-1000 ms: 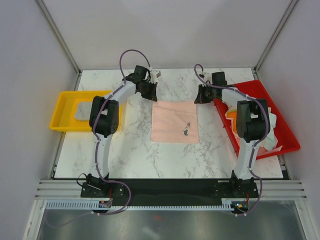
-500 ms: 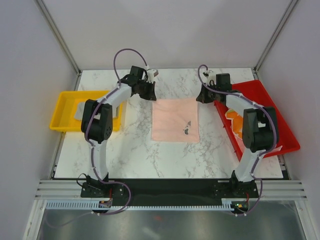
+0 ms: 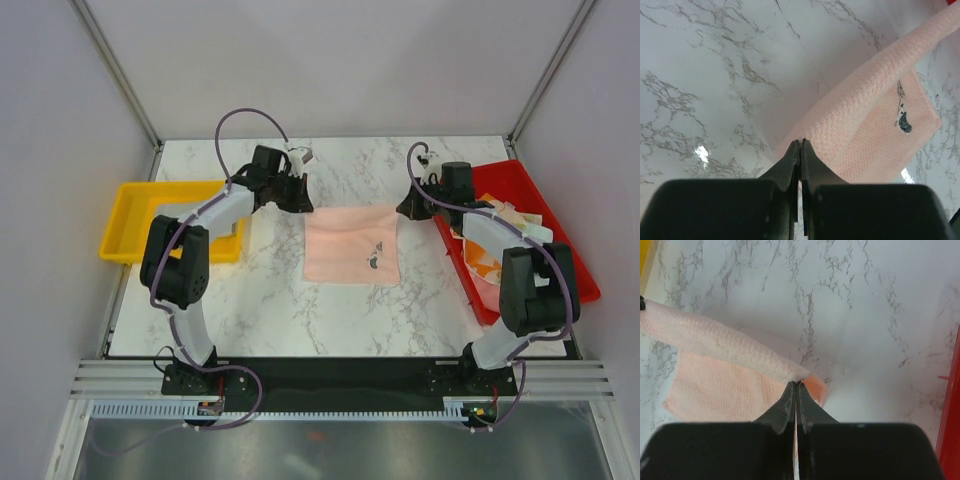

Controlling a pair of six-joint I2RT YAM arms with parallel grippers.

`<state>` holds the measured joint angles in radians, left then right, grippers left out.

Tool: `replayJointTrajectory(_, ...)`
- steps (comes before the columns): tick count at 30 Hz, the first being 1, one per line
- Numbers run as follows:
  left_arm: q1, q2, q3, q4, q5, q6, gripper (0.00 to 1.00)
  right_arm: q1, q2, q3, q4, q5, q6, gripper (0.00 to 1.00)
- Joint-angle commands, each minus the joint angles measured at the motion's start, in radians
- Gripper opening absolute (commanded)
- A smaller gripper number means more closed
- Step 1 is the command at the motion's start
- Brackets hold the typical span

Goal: Fold and stack the towels
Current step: Fold the towel

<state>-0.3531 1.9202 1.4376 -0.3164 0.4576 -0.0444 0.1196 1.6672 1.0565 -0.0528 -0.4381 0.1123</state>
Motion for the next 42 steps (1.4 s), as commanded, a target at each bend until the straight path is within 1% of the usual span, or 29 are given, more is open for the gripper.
replayJointTrajectory(1, -0.029, -0.107, -0.086, 0.082, 0.015, -0.049, 0.02, 0.000, -0.098, -0.071, 0.089, 0.001, 0.070, 0.00)
replayJointTrajectory(8, -0.087, -0.194, -0.250, 0.140, -0.053, -0.081, 0.02, 0.014, -0.240, -0.272, 0.143, 0.042, 0.151, 0.00)
replayJointTrajectory(11, -0.129, -0.222, -0.304, 0.151, -0.126, -0.083, 0.02, 0.023, -0.277, -0.321, 0.157, 0.038, 0.188, 0.00)
replayJointTrajectory(13, -0.144, -0.230, -0.333, 0.155, -0.143, -0.101, 0.02, 0.038, -0.294, -0.342, 0.159, 0.015, 0.210, 0.00)
replayJointTrajectory(15, -0.147, -0.245, -0.365, 0.161, -0.142, -0.124, 0.02, 0.046, -0.313, -0.372, 0.148, 0.035, 0.243, 0.00)
replayJointTrajectory(18, -0.161, -0.286, -0.408, 0.180, -0.171, -0.143, 0.02, 0.060, -0.345, -0.415, 0.142, 0.045, 0.253, 0.00)
replayJointTrajectory(22, -0.167, -0.335, -0.439, 0.197, -0.207, -0.160, 0.02, 0.077, -0.392, -0.454, 0.131, 0.071, 0.266, 0.00)
replayJointTrajectory(25, -0.172, -0.345, -0.444, 0.195, -0.206, -0.167, 0.02, 0.083, -0.423, -0.477, 0.111, 0.111, 0.279, 0.00)
replayJointTrajectory(30, -0.185, -0.357, -0.476, 0.186, -0.221, -0.161, 0.02, 0.095, -0.449, -0.509, 0.090, 0.116, 0.296, 0.00)
replayJointTrajectory(32, -0.188, -0.365, -0.488, 0.183, -0.238, -0.163, 0.02, 0.098, -0.455, -0.529, 0.068, 0.156, 0.300, 0.00)
replayJointTrajectory(42, -0.250, -0.385, -0.569, 0.201, -0.287, -0.204, 0.02, 0.120, -0.520, -0.627, 0.084, 0.144, 0.348, 0.00)
